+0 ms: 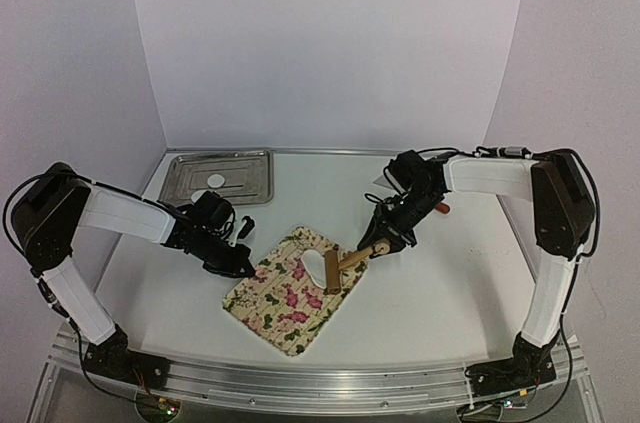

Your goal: Roll out the dumpling wrappers from the dough

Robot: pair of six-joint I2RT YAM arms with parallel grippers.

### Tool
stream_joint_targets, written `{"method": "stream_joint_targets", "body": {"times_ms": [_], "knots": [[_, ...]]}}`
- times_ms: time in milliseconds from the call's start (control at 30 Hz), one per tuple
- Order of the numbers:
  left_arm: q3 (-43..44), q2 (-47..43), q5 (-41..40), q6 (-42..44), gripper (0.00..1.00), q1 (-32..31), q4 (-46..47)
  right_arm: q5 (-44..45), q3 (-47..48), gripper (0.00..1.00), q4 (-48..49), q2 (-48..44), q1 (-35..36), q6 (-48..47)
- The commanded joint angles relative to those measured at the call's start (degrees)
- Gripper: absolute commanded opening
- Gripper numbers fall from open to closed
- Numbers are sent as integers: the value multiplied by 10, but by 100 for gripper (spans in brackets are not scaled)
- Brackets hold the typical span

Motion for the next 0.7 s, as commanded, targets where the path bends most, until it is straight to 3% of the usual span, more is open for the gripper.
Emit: {"method": "stream_joint_targets", "body": {"times_ms": [0,667], "knots": [[-17,-13,-58,-15,0,23,-55,319,-56,0,-139,85,-13,15],[-22,-21,-51,-8,0,23,-51,330,-67,0,-145,81,-22,21]]}}
